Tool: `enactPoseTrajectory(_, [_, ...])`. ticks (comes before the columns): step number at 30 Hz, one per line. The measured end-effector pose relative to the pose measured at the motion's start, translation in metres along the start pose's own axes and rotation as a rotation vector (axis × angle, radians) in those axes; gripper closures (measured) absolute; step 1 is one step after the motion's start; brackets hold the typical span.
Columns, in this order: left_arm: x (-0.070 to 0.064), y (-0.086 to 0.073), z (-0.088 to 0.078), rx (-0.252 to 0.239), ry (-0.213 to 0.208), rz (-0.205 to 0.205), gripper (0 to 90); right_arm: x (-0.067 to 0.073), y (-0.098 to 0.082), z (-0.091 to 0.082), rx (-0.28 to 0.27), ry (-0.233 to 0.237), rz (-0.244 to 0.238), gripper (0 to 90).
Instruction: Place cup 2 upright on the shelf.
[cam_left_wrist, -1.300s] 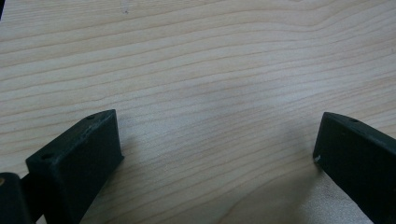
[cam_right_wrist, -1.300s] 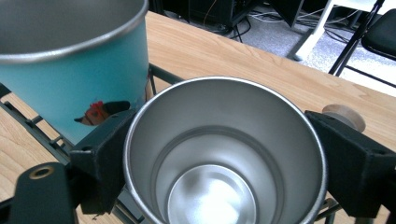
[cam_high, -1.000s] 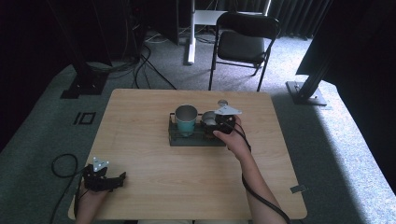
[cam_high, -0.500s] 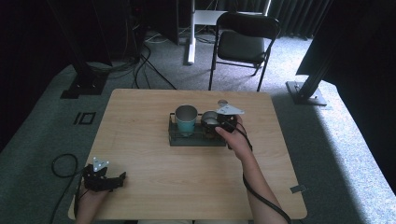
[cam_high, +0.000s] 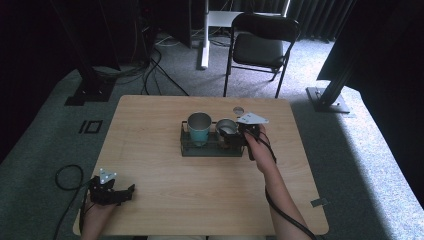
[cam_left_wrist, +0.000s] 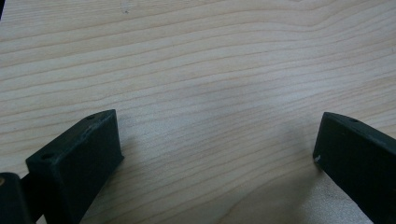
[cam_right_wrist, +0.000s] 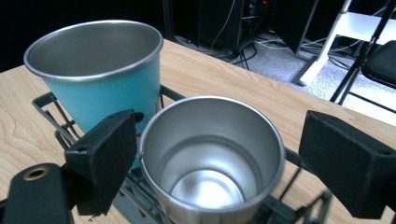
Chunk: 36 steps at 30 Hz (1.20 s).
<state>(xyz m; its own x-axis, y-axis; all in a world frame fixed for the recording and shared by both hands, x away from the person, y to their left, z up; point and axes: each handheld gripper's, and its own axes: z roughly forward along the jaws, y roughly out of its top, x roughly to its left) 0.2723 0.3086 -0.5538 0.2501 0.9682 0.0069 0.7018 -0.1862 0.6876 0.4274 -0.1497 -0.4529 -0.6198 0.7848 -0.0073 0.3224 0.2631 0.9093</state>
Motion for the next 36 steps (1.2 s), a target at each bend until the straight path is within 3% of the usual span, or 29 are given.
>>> enactPoseTrajectory(18, [0.0, 0.0, 0.0, 0.0, 0.0, 0.0, 1.5, -0.017, -0.021, -0.035, 0.01, -0.007, 0.007, 11.4])
enactPoseTrajectory(26, [0.0, 0.0, 0.0, 0.0, 0.0, 0.0, 1.5, -0.02, -0.031, -0.043, 0.014, -0.009, 0.013, 11.4])
enactPoseTrajectory(36, [0.0, 0.0, 0.0, 0.0, 0.0, 0.0, 1.4, -0.026, -0.067, -0.055, 0.061, -0.015, 0.032, 11.5])
